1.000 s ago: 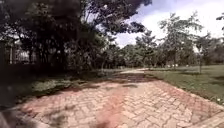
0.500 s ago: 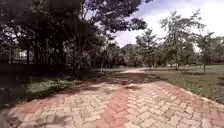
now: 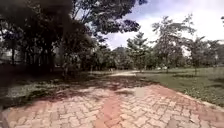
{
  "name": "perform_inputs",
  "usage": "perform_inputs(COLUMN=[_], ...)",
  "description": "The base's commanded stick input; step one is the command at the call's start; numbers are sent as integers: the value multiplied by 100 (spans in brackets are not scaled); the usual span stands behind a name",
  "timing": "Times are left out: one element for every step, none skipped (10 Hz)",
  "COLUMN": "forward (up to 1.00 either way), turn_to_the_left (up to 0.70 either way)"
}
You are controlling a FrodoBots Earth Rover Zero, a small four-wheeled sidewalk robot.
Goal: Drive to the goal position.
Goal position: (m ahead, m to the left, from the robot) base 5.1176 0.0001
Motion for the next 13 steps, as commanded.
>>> perform_inputs(forward=[70,70,70,70,70,70,70,70,70,70,70,70,70], turn_to_the_left=[0,0,0,0,0,0,0,0,0,0,0,0,0])
